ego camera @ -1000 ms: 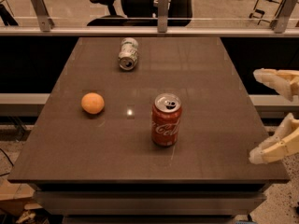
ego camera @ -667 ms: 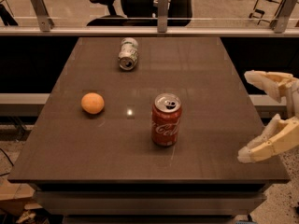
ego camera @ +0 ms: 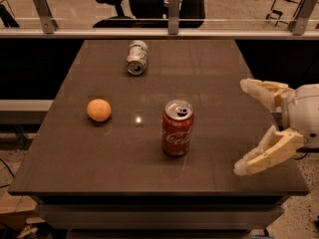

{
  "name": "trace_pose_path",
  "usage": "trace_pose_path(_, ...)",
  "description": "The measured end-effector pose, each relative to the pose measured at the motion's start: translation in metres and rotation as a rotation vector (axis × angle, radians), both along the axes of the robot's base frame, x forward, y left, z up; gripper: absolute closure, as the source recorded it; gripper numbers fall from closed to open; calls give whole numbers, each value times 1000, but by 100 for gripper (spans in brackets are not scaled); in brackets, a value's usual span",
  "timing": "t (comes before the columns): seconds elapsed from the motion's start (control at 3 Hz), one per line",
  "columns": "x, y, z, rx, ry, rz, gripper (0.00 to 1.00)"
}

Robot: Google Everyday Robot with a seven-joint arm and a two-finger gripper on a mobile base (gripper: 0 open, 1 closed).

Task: Pick coke can

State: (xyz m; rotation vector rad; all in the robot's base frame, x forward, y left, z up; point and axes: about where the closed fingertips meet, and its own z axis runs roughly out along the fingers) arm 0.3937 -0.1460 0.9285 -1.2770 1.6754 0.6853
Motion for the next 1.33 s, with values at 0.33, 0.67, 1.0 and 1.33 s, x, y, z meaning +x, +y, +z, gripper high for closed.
trace_pose_path(0.33,3,13,-2,41,-22,37,0)
trace_pose_path(0.67,12,21,-5,84,-48,51,0)
trace_pose_path(1.0,26,26,-11,115,-62,52,0)
trace_pose_path(1.33,37,35,-17,132,-57,63,0)
